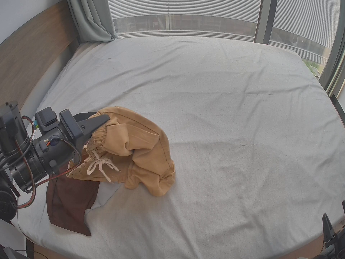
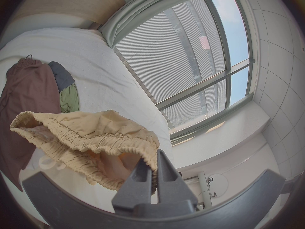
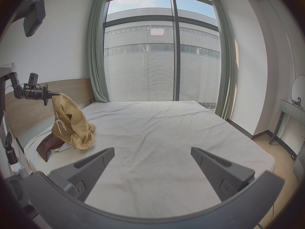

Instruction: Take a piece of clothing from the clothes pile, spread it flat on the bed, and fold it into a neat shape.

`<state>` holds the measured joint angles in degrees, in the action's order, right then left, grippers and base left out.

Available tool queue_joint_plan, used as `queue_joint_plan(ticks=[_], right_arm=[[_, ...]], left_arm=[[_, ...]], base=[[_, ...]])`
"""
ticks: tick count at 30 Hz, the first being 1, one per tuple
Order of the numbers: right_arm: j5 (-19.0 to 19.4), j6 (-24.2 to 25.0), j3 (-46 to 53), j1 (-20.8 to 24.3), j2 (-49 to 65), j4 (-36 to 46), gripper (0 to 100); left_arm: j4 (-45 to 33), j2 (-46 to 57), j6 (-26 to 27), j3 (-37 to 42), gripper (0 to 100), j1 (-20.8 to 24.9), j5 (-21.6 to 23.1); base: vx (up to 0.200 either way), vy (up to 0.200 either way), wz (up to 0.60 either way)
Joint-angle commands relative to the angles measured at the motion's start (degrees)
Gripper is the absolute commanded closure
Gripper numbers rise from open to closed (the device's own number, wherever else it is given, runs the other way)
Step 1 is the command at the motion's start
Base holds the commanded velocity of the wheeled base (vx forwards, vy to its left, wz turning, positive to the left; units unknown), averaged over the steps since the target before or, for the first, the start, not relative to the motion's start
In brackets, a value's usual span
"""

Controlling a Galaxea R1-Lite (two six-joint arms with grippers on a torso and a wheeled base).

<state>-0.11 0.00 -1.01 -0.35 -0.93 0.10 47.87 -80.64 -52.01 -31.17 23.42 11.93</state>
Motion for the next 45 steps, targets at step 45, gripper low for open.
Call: queue_joint_plan(ticks=[45], right_arm=[[-0.07, 0.44, 0.92, 0.00, 0.40, -0.01, 0]], left_arm=[[7.50, -16.04, -29.29, -30.88, 100, 31.07, 3.80]], base=[[0.000, 0.000, 0.00]])
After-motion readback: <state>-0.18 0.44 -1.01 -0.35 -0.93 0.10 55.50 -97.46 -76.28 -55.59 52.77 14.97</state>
